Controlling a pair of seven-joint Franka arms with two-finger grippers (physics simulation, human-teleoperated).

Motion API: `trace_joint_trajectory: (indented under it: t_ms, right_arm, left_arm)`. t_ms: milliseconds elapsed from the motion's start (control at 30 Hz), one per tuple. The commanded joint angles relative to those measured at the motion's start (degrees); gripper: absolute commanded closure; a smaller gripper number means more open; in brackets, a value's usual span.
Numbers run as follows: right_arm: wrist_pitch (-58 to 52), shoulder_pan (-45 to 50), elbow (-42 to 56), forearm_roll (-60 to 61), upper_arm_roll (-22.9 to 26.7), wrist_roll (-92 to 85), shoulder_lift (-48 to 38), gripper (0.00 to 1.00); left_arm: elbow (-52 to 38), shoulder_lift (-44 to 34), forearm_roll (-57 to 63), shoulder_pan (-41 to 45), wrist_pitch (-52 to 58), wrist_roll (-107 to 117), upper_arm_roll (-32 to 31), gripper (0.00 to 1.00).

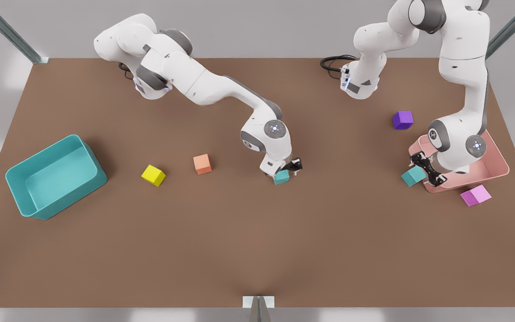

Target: Stack the two blue cubes on top of each other

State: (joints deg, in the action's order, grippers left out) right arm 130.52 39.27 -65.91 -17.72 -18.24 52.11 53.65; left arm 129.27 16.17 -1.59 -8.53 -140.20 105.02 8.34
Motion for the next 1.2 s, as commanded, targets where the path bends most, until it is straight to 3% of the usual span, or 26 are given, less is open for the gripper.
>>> trace_joint_trajectory:
  t_ms: [0, 100, 200, 267, 300, 633, 667, 700, 900, 967, 1067, 1133, 1167]
  right_arm:
    - [-7.47, -1.39, -0.89, 1.46, -0.22, 0.89, -4.51, 0.00]
    - [-31.54, -10.78, -2.12, 5.16, -0.40, -14.65, -14.62, 0.00]
    - [-45.87, -29.92, -1.33, 5.33, -0.48, -49.79, -18.75, 0.00]
    - [-55.00, -40.04, -1.33, 5.25, -0.31, -59.65, -26.13, 0.00]
    - [-56.43, -44.44, -6.33, 7.17, -0.13, -65.03, -30.36, 0.00]
    - [-53.97, -45.86, -7.22, 8.50, -0.31, -65.56, -31.50, 0.00]
    - [-53.97, -45.86, -7.22, 8.58, -0.31, -65.56, -31.50, 0.00]
    - [-54.06, -45.86, -7.22, 8.58, -0.31, -65.56, -31.42, 0.00]
    - [-54.14, -45.86, -7.22, 8.94, -0.31, -65.56, -31.33, 0.00]
    - [-54.14, -45.95, -7.22, 9.02, -0.31, -65.64, -31.33, 0.00]
    - [-54.14, -46.04, -7.13, 9.02, -0.31, -66.43, -31.24, 0.00]
    - [-54.06, -46.04, -6.78, 8.94, -0.22, -66.70, -31.24, 0.00]
    - [-54.06, -46.04, -6.69, 8.85, -0.22, -66.61, -31.24, 0.00]
  left_arm:
    - [-0.07, 0.27, 0.62, 0.00, 1.86, -4.83, 0.00, 0.00]
    - [-0.16, 1.15, 0.53, -0.09, 1.42, -4.74, 0.00, 0.00]
    - [-0.25, 2.11, 0.45, -0.18, 0.11, -4.74, 0.00, 0.00]
    - [-0.25, 2.47, 0.27, -0.26, -0.86, -4.74, 0.00, 0.00]
    - [-0.25, 2.47, 0.27, -0.26, -1.21, -4.74, 0.00, 0.00]
    - [-0.51, 7.21, 0.18, -0.35, -5.43, -4.74, -0.08, 0.01]
    - [-0.51, 7.21, -0.87, -0.35, -5.34, -4.56, -0.08, 0.27]
    - [-0.51, 7.21, -1.14, -0.35, -5.34, -4.56, -0.08, 0.33]
    - [-0.42, 4.67, -3.68, 0.96, -0.60, -2.63, -1.49, 0.37]
    - [-0.51, -1.31, -5.79, 4.74, 7.22, -2.19, -1.58, 0.37]
    - [-3.93, -8.69, -8.17, 17.74, 17.59, -0.43, -4.03, 0.36]
    - [-10.00, -7.73, -1.23, 23.64, 18.12, -16.42, -10.62, 0.36]
    - [-15.88, -3.52, -0.61, 25.13, 21.19, -17.48, -14.76, 0.36]
